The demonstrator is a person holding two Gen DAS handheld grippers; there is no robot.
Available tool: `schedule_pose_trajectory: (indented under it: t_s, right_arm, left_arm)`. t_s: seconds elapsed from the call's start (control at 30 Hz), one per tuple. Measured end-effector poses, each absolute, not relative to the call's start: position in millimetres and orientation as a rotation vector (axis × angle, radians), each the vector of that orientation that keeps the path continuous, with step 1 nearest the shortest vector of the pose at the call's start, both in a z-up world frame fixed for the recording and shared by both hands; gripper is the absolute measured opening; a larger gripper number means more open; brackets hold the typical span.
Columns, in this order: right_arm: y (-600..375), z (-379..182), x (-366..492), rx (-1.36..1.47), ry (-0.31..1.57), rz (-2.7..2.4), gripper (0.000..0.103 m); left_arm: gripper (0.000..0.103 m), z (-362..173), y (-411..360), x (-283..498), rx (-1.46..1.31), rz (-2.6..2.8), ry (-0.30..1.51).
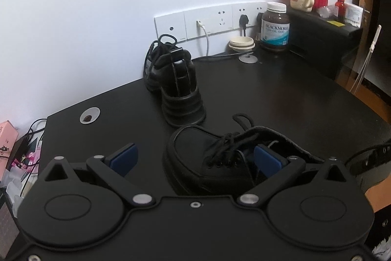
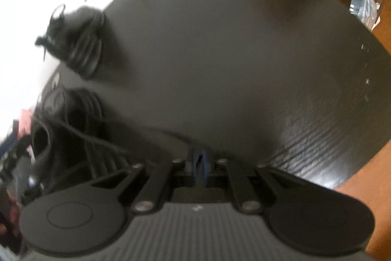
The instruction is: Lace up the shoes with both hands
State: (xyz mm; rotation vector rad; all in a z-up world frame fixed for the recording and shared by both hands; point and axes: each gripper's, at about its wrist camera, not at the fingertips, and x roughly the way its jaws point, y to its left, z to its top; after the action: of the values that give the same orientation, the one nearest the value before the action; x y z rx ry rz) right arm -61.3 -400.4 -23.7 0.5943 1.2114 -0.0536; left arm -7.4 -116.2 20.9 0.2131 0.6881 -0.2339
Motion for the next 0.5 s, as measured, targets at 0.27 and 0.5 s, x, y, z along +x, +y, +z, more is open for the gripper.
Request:
schedule_pose_trajectory:
  t_s: [0.27,0.5]
  right_arm:
    - [-394,-26,-60,0.484,1.258,-0.089,0.028]
    - [-398,-11,-57,0.332,1.168,-0.155,0.031]
  left_arm:
    - [0.103,17,-117,-3,0.236,-0.207,0.706]
    - [0.103,16,-116,-4,0.244,-0.217,0.709]
